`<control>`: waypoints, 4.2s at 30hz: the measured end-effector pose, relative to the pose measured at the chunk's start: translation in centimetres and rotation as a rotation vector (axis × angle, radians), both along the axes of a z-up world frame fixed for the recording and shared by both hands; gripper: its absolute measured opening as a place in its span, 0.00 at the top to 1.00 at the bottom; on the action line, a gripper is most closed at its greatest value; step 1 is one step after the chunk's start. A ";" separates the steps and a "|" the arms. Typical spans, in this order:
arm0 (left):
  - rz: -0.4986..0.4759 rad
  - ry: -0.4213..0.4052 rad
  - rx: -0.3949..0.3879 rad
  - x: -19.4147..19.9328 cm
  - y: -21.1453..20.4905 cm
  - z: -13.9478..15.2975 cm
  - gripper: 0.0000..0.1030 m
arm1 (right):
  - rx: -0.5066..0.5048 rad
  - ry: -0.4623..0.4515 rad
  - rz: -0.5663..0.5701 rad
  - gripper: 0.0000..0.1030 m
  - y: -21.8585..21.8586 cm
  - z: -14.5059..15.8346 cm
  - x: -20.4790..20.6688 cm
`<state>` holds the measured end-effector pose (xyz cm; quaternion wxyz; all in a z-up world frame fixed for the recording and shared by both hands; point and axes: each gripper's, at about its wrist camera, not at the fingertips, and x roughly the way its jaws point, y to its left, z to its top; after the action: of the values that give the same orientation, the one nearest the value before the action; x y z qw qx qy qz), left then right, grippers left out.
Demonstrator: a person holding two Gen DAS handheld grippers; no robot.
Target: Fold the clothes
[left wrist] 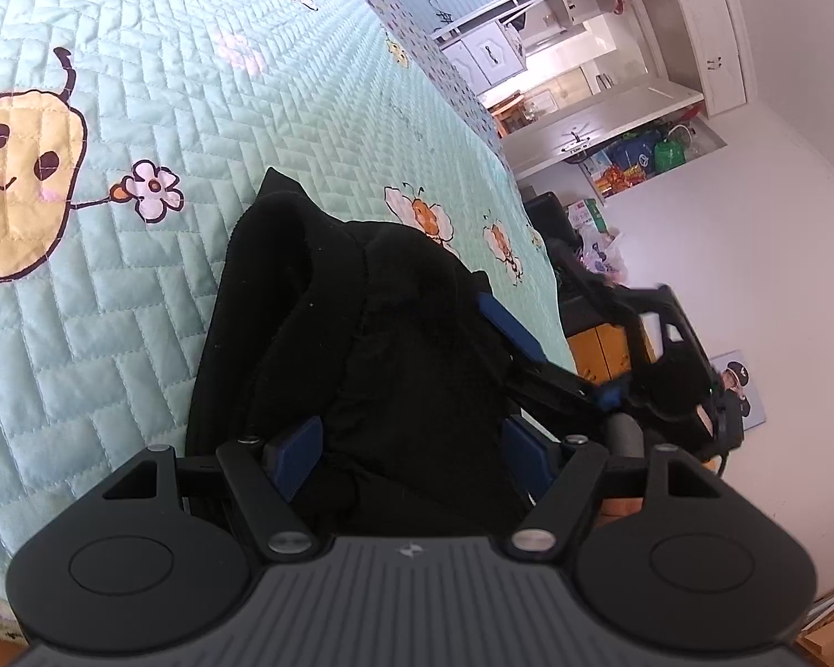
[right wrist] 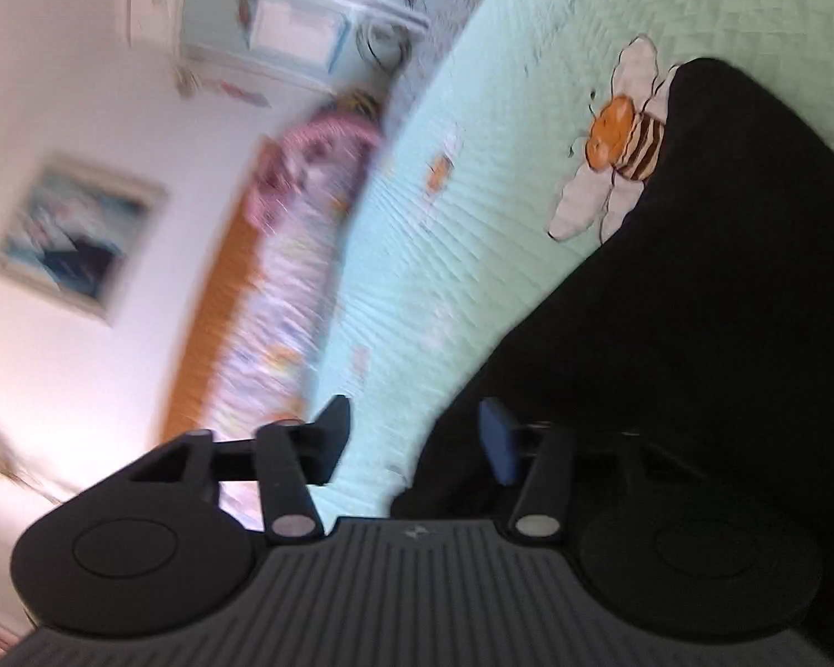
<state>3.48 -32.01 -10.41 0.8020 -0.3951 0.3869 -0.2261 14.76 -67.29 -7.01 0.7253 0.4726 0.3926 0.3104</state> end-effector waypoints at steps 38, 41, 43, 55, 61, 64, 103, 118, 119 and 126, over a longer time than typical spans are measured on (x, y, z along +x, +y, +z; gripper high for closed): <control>0.099 -0.016 0.009 6.0 0.4 3.1 0.18 | 0.090 0.056 0.100 0.50 2.0 -6.5 -13.2; 0.077 -0.029 0.023 6.1 0.6 3.8 0.18 | 0.096 0.031 0.113 0.48 1.6 -5.1 -13.3; 0.082 -0.027 0.003 6.0 0.8 4.2 0.18 | 0.116 -0.019 0.117 0.46 1.4 -3.6 -13.6; 0.098 -0.027 0.077 6.9 1.1 3.5 0.16 | 0.046 0.014 0.211 0.53 3.2 -4.7 -14.0; 0.157 -0.133 0.007 4.7 1.6 6.5 0.16 | 0.191 -0.067 0.028 0.49 -4.2 -1.6 -13.5; 0.085 -0.163 0.029 4.3 -0.7 6.4 0.15 | 0.197 -0.047 -0.122 0.45 -8.1 -1.0 -11.2; 0.119 -0.091 0.041 4.2 0.3 2.2 0.20 | -0.013 0.116 -0.359 0.57 -13.1 -3.7 -15.6; 0.062 -0.040 0.131 -0.1 0.3 2.7 0.15 | -0.014 0.064 -0.149 0.52 -5.1 -2.0 -20.0; 0.074 -0.036 0.127 -0.1 0.7 2.5 0.15 | -0.010 0.077 -0.161 0.53 -5.2 -2.4 -20.1; 0.179 -0.077 0.085 -1.2 3.8 3.9 0.15 | -0.042 -0.015 -0.246 0.38 -9.3 1.2 -20.4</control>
<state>2.29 -28.19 -6.47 0.8493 -0.3846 0.3281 -0.1518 -5.63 -76.61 -5.80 0.7706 0.4997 0.3327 0.2140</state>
